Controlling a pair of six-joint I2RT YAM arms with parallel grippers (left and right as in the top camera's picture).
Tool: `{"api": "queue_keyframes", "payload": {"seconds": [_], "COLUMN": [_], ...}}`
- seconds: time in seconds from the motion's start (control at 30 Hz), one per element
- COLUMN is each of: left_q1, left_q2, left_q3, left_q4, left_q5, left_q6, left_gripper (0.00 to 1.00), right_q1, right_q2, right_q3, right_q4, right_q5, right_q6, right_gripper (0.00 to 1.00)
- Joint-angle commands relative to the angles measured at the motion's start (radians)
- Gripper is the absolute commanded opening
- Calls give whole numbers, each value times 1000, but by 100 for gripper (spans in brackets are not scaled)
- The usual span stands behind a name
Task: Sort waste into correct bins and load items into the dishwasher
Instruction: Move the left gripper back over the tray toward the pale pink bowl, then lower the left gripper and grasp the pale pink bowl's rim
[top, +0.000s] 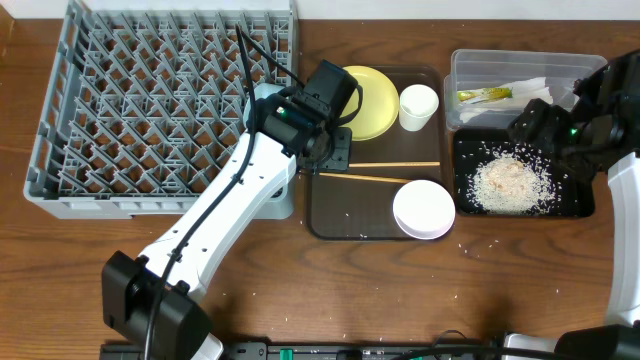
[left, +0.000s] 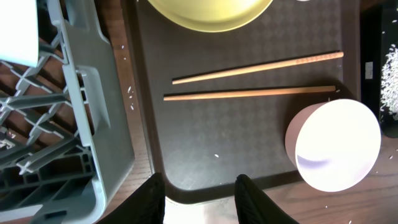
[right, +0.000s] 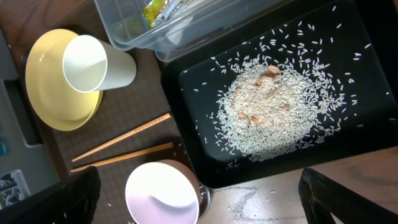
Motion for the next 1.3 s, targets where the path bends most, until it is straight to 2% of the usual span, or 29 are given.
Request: {"api": "queue_keyframes", "payload": {"seconds": [0.0,0.23,0.37,0.57,1.27], "left_q1": [2,2,2,2,-37], "left_q2": [4,4,2,-13,26], "left_q3": [3,19,106,195,140], "left_q4": [10,68,63,63,13], "left_q5": [-2,-1,-1,-1,-1], "left_q6": [-6,-3,55,55,40], "left_gripper": [39,39,39,39,34], "right_q1": [0,0,0,0,0], "right_q2": [-7,-7,-7,-7,-7], "right_q3": [13,13,13,13,13], "right_q4": [0,0,0,0,0], "right_q5": [-5,-4,-5,-5,-5], "right_q6": [-1,-1,-1,-1,-1], "right_gripper": [99,99,99,99,99]}}
